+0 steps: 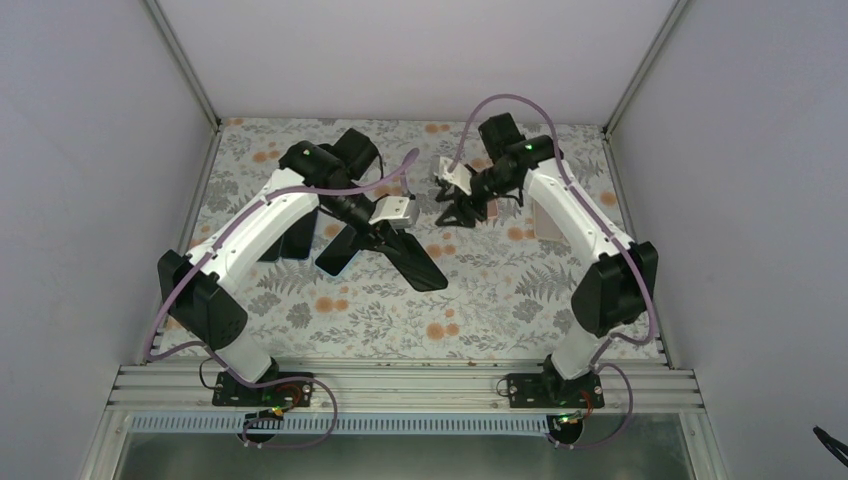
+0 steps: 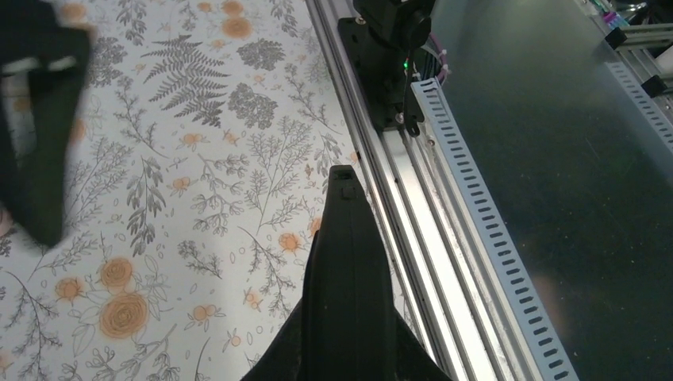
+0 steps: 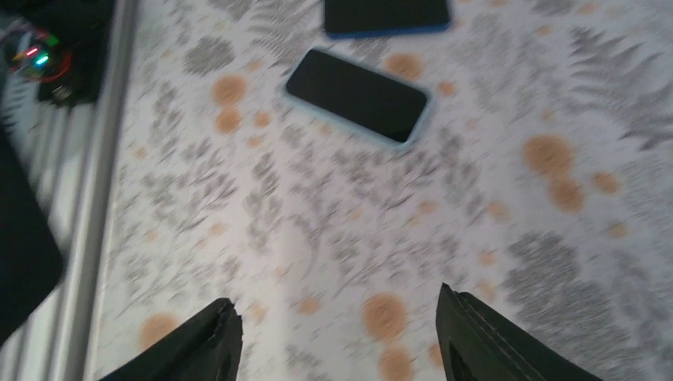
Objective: Take the phone out of the phone case
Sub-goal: Remove the phone case from the phone.
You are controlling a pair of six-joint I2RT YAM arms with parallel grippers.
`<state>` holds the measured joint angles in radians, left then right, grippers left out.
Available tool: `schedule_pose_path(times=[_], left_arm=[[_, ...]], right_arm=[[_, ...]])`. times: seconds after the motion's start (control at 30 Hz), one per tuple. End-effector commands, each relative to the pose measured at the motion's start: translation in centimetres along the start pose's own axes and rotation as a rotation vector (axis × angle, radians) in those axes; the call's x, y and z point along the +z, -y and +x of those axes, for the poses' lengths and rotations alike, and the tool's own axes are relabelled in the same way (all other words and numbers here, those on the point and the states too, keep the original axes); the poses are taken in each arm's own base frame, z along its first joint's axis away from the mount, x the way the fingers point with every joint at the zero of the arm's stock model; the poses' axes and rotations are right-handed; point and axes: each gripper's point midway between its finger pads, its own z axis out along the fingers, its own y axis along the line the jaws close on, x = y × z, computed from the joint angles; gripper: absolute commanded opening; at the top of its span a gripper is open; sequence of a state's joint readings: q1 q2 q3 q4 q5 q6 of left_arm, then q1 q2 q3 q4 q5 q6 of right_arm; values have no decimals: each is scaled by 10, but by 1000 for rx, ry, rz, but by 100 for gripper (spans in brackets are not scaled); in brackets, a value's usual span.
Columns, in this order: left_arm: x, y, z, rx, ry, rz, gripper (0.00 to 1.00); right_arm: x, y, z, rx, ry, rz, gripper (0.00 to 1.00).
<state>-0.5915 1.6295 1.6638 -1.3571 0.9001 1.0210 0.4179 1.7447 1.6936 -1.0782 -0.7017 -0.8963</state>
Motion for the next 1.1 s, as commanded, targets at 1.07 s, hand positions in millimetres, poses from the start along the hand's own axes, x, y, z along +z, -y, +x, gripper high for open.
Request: schedule_pose_path(times=[1.07], left_arm=[[-29, 5, -31, 87, 61, -77, 2]], right_arm=[[6, -50, 45, -87, -25, -19, 65]])
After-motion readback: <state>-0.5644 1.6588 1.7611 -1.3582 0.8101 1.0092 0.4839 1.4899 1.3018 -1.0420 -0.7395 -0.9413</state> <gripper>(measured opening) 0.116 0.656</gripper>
